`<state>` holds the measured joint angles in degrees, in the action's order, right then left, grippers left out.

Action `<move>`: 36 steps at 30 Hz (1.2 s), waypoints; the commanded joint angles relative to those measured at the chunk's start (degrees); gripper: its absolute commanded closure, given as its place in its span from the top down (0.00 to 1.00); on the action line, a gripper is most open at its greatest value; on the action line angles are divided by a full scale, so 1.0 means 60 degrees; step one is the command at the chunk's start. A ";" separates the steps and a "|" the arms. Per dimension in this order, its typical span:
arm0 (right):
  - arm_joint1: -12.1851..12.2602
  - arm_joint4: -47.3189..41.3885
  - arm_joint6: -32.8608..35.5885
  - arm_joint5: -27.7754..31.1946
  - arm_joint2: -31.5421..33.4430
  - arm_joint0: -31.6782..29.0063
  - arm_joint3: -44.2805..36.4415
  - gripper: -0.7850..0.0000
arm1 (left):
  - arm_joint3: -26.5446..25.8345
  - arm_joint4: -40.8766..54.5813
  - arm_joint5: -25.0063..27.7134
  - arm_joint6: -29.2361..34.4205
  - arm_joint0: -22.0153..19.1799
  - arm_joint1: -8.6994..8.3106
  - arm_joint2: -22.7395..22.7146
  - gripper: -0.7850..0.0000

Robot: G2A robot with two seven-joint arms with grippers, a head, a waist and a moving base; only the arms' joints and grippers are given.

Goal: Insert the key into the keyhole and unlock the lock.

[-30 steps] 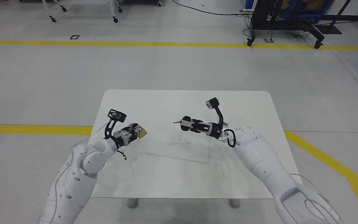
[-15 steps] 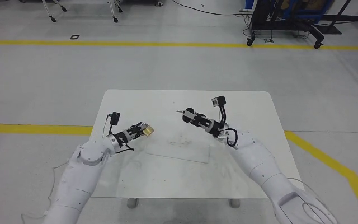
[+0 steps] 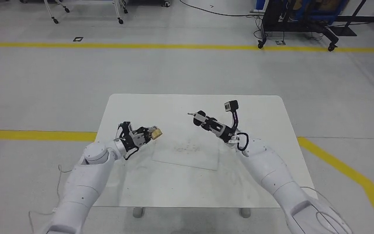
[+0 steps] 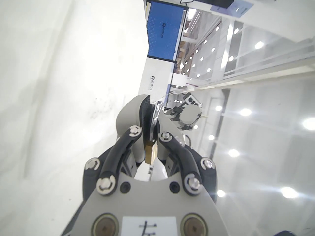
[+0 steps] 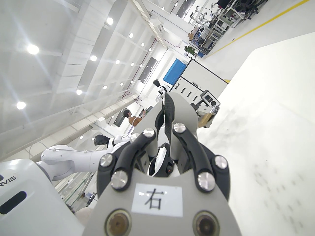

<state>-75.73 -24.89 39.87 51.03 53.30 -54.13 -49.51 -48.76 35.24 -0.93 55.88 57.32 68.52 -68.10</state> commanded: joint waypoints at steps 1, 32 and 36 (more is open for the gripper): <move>0.0048 0.0797 0.0095 0.0346 0.0030 0.0074 0.0057 0.00 | 0.0458 0.0082 -0.0682 0.0138 -0.0406 0.0084 0.0255 0.00; 0.0161 0.2129 -0.2123 -0.2066 0.0272 -0.1397 -0.2120 0.00 | -0.0694 -0.0938 -0.1090 -0.2268 -0.1660 0.0701 0.1555 0.00; 0.0076 0.2394 -0.3505 -0.2446 0.0302 -0.1744 -0.2417 0.00 | -0.0858 -0.0942 -0.0862 -0.2816 -0.1608 0.0782 0.1613 0.00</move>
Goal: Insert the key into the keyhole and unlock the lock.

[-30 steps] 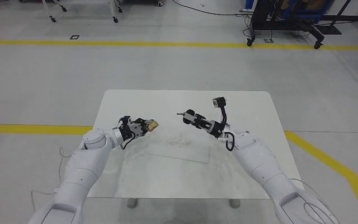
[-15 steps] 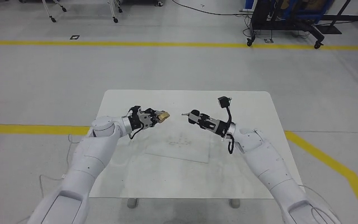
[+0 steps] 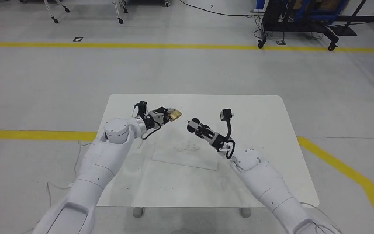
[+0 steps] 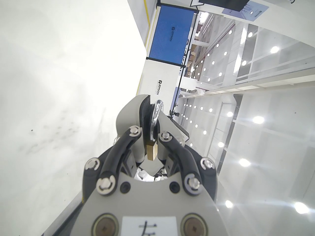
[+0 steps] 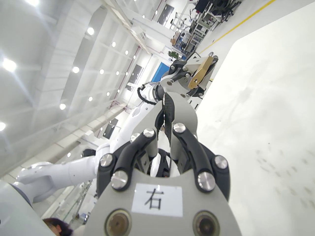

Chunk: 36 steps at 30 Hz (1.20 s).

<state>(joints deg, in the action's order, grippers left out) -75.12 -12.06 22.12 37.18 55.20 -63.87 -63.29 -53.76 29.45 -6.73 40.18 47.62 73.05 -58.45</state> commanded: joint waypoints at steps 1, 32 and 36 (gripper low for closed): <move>-0.0066 0.0232 -0.0863 -0.0225 -0.0075 -0.0259 -0.0296 0.00 | -0.0052 0.0010 0.0248 -0.0338 0.0030 0.0048 0.0021 0.00; -0.0713 0.0132 -0.2563 -0.1905 -0.0435 -0.0170 -0.0041 0.00 | -0.0768 -0.1137 0.0640 -0.0908 0.0345 0.0138 -0.0028 0.00; -0.0751 0.0171 -0.2626 -0.1874 -0.0372 -0.0191 -0.0040 0.00 | -0.0798 -0.1202 0.0644 -0.0922 0.0356 0.0150 -0.0051 0.00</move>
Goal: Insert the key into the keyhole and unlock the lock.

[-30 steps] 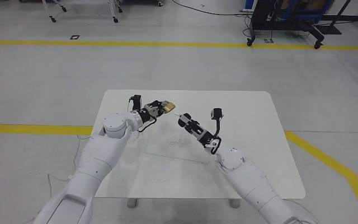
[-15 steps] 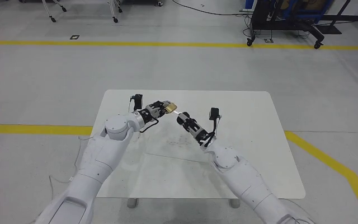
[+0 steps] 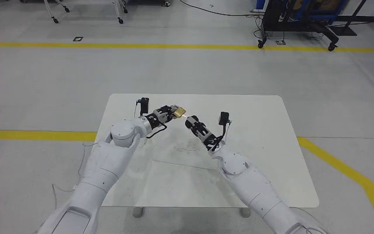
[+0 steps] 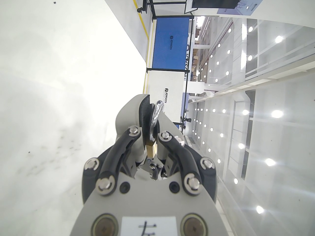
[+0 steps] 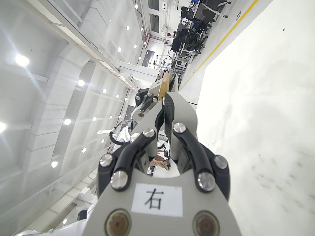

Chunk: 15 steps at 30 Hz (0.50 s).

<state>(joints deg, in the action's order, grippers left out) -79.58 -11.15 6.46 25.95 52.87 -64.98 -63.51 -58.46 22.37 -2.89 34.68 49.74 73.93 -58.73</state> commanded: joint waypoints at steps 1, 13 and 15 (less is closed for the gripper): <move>-0.0021 0.0023 -0.0031 0.0005 0.0025 -0.0017 -0.0021 0.00 | -0.0022 -0.0037 0.0002 -0.0016 0.0013 0.0007 -0.0008 0.00; -0.0195 -0.0759 0.1141 -0.0055 -0.0133 -0.0096 0.0063 0.00 | -0.0170 -0.0173 -0.0076 -0.0425 0.0144 0.0040 -0.0153 0.00; -0.0196 -0.0998 0.1403 0.0010 -0.0057 -0.0117 0.0081 0.00 | -0.0169 -0.0187 -0.0079 -0.0448 0.0153 0.0034 -0.0212 0.00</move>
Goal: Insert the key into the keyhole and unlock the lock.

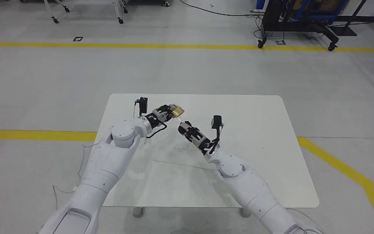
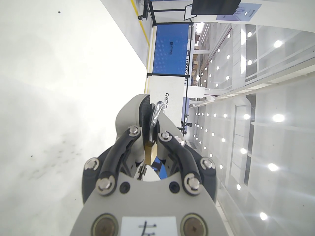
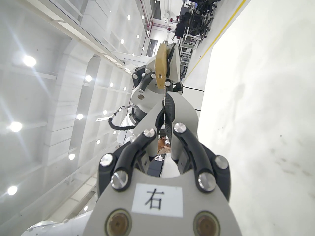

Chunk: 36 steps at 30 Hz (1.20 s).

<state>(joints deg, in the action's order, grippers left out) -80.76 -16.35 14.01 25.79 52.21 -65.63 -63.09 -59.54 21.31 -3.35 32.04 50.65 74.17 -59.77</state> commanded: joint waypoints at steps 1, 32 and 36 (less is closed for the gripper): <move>0.0010 -0.0160 0.0183 0.0090 0.0125 -0.0009 0.0025 0.00 | 0.0042 -0.0030 -0.0001 0.0002 -0.0014 -0.0008 -0.0066 0.00; -0.0259 -0.0100 0.0103 -0.0149 0.0351 0.0204 0.0413 0.00 | 0.0029 -0.0774 0.0174 0.0025 -0.0030 0.0071 -0.0124 0.00; -0.0304 -0.0089 0.0033 -0.0151 0.0360 0.0233 0.0496 0.00 | 0.0047 -0.0759 0.0201 0.0030 -0.0030 0.0086 -0.0154 0.00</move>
<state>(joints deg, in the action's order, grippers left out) -82.53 -16.93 14.38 24.82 54.31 -64.25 -60.24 -59.28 16.77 -2.17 32.22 50.47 74.66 -60.64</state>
